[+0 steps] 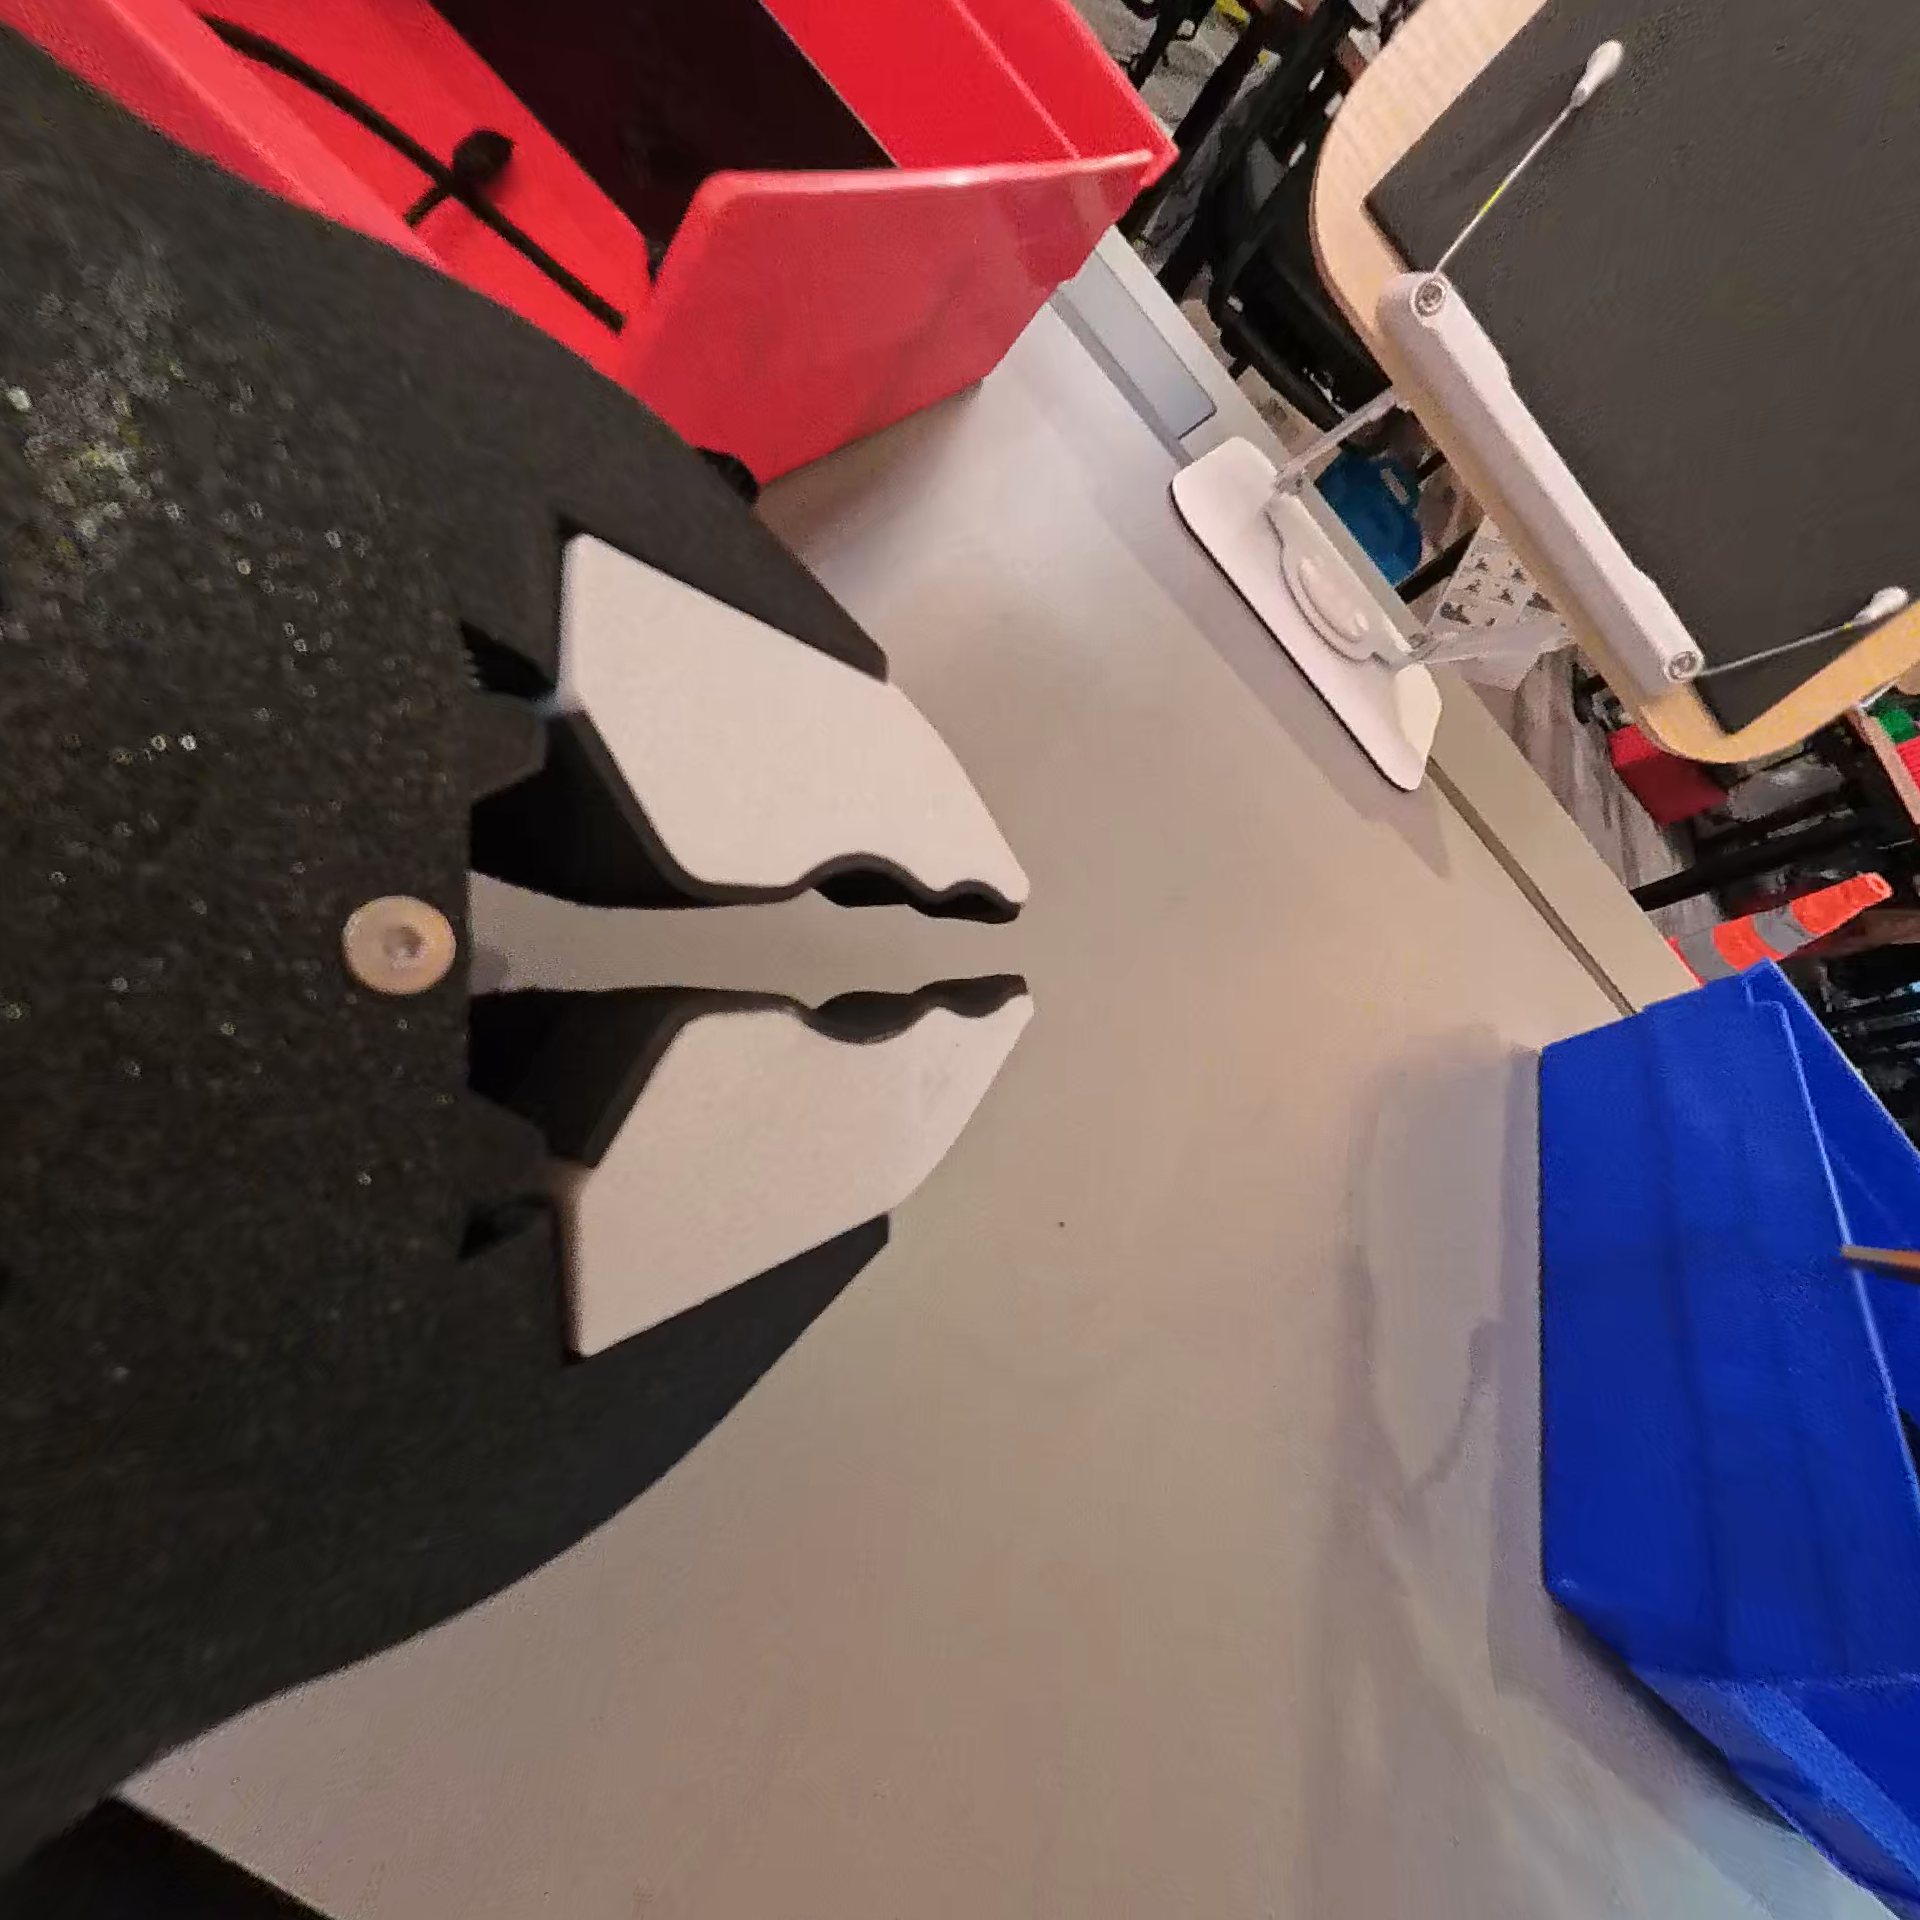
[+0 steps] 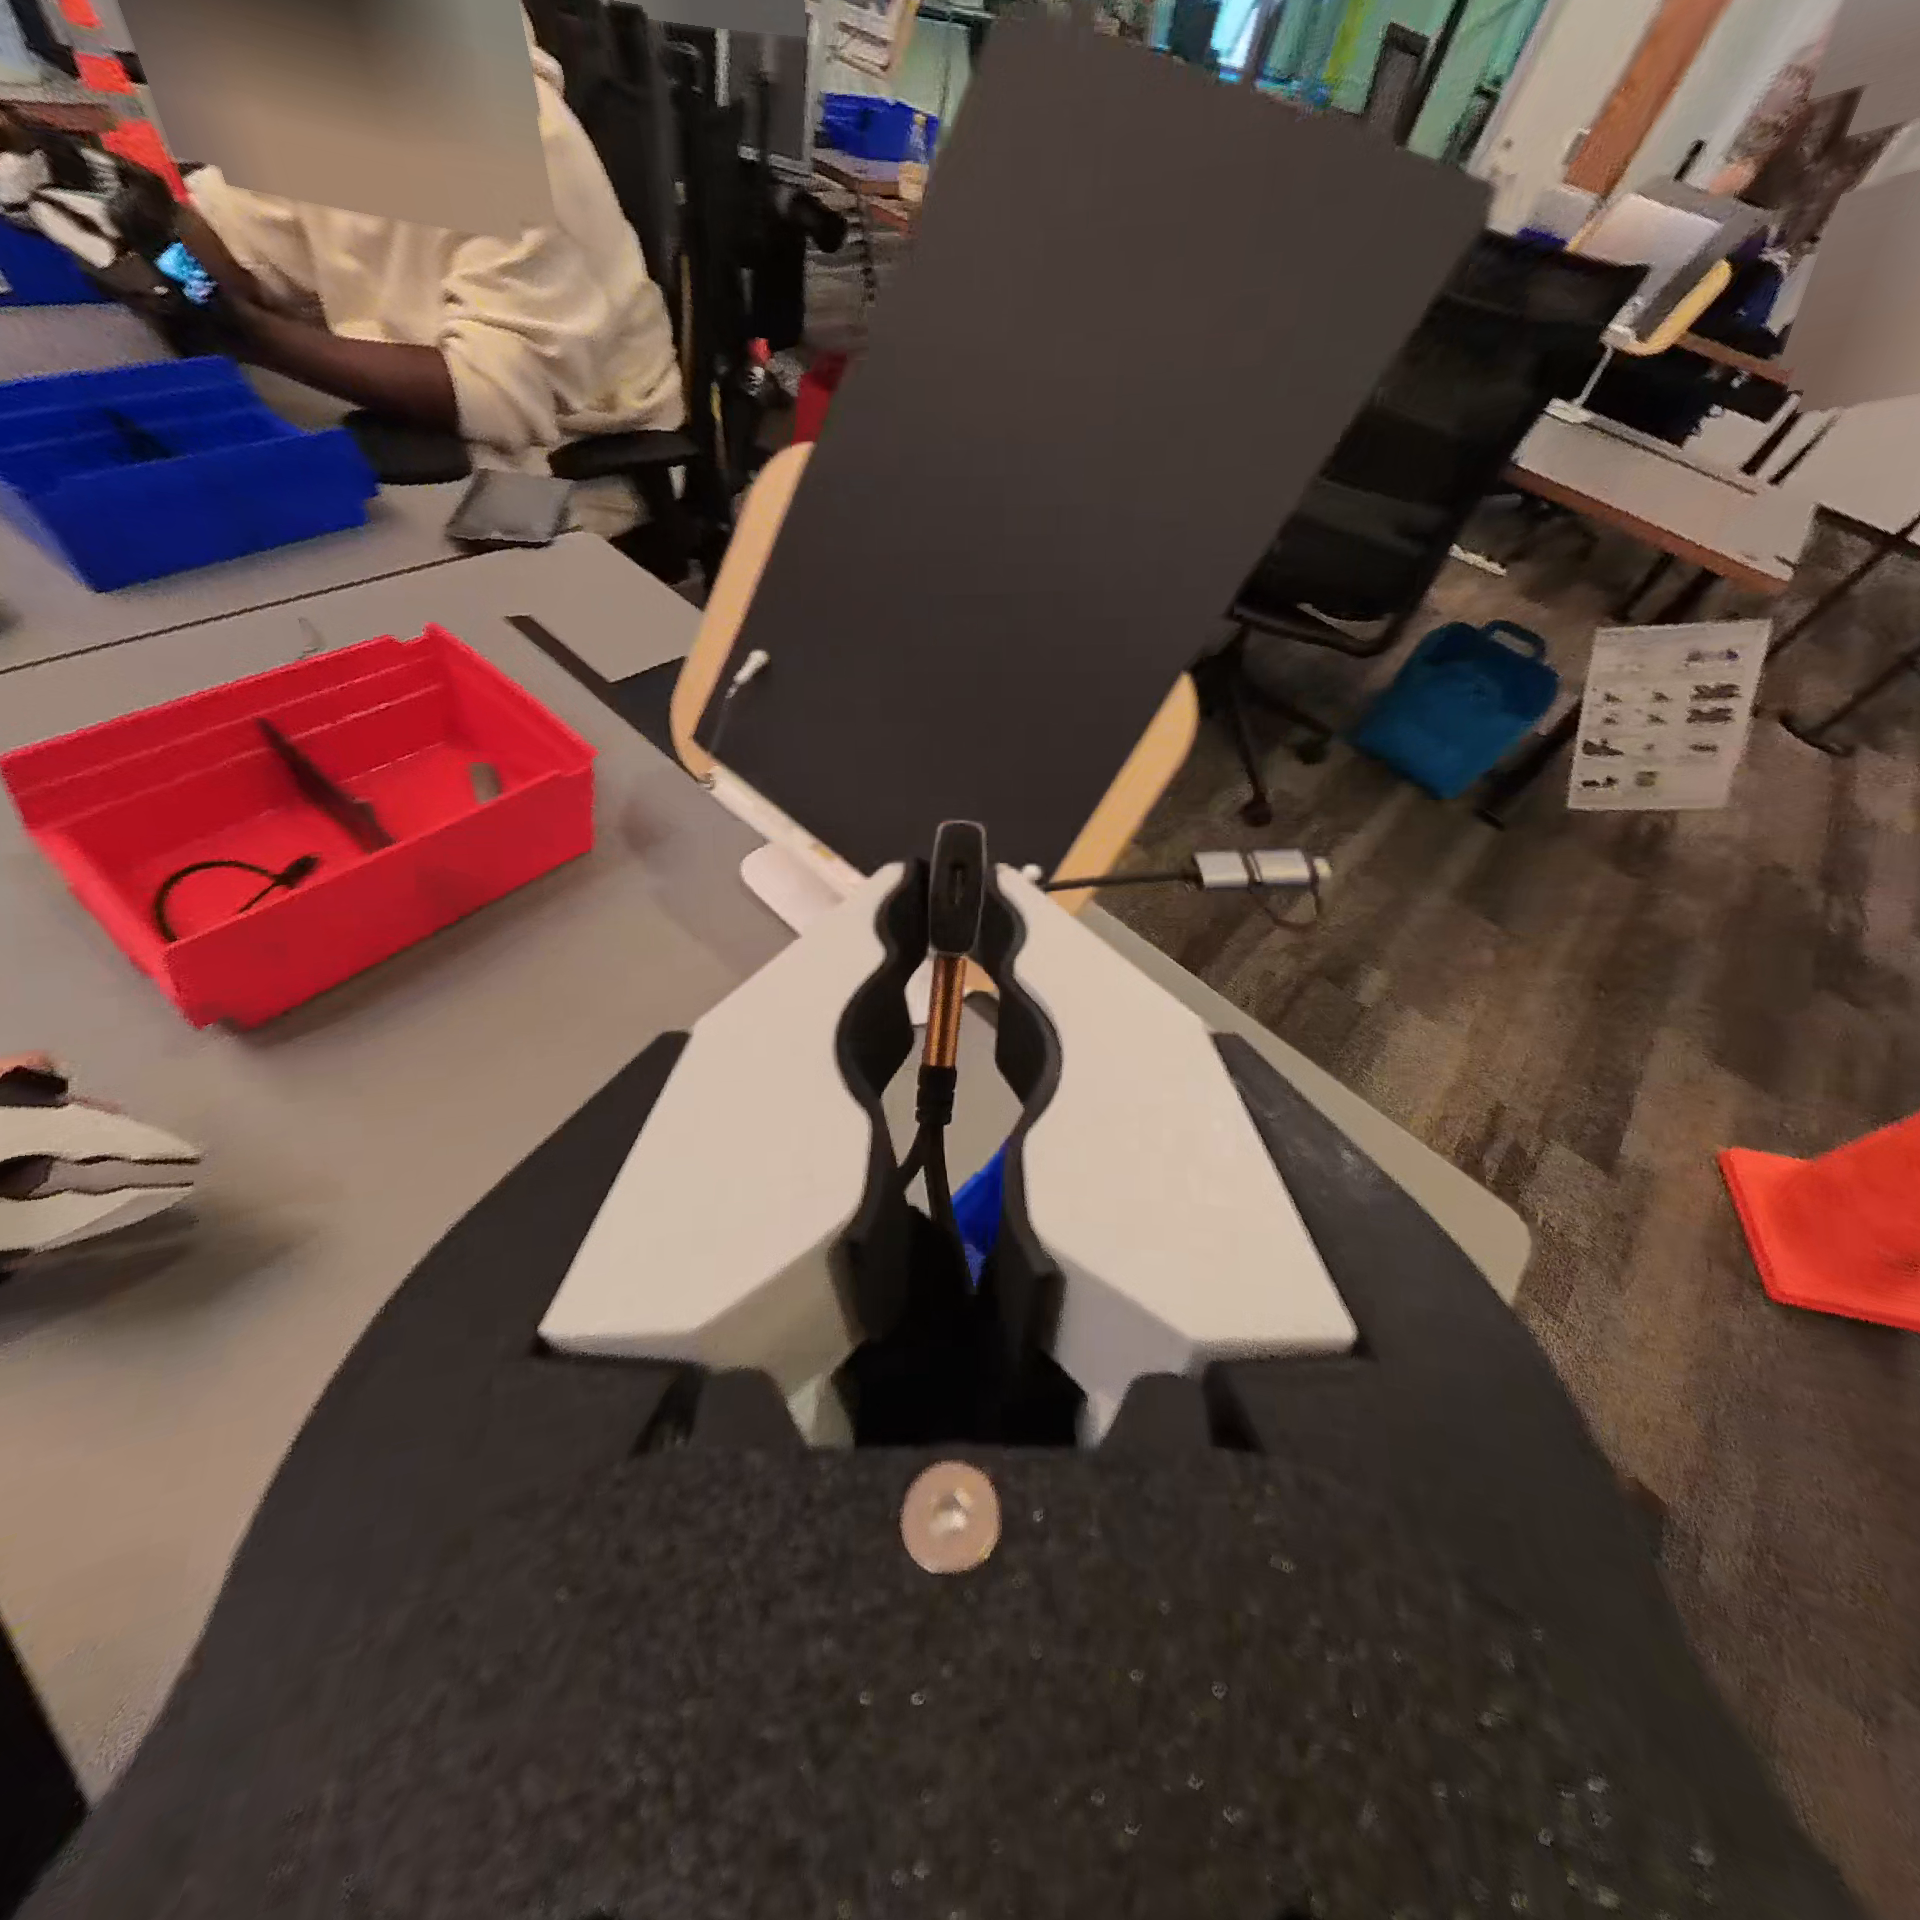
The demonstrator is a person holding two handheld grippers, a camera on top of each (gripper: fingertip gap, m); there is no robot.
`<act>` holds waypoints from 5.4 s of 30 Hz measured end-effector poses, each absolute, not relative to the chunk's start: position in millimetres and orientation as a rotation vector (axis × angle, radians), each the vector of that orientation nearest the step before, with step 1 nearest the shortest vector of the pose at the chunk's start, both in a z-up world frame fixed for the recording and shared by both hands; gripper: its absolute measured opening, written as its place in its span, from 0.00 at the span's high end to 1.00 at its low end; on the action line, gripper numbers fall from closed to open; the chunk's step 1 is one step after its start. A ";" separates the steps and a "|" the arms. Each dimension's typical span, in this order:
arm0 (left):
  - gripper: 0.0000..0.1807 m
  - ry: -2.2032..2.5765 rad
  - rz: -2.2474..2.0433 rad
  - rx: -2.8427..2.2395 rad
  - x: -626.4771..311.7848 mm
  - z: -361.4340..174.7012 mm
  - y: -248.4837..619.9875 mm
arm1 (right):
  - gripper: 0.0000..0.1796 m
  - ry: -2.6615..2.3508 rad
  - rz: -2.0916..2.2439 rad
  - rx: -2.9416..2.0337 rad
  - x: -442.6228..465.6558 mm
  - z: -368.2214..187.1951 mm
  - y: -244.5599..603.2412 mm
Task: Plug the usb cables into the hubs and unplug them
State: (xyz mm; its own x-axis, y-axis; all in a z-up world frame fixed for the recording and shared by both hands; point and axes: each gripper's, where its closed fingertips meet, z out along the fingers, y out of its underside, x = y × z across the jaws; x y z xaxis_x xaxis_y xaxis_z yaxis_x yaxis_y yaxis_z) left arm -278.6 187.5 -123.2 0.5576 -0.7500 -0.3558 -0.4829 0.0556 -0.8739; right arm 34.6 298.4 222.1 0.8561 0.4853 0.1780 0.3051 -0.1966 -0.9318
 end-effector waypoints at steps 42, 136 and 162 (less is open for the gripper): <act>0.96 1.046 -0.259 -1.694 -293.5 -139.5 200.1 | 0.95 -0.707 0.676 -1.848 118.0 99.0 262.1; 0.98 2.527 0.211 -1.733 -493.6 -183.3 307.5 | 0.87 -0.412 0.721 -1.861 -122.7 -128.3 132.8; 0.98 2.284 0.282 -0.722 -245.4 -168.2 172.3 | 0.87 -0.358 0.657 -1.828 -103.7 -118.2 120.1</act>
State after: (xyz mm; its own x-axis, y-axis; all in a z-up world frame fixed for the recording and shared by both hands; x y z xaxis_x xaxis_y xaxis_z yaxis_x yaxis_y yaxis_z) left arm -245.4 172.3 -168.2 -0.5892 -0.4167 -0.6923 -0.5723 0.8200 -0.0065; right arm -103.7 120.1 -118.2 0.7999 0.5398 -0.2625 -0.0721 -0.3478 -0.9348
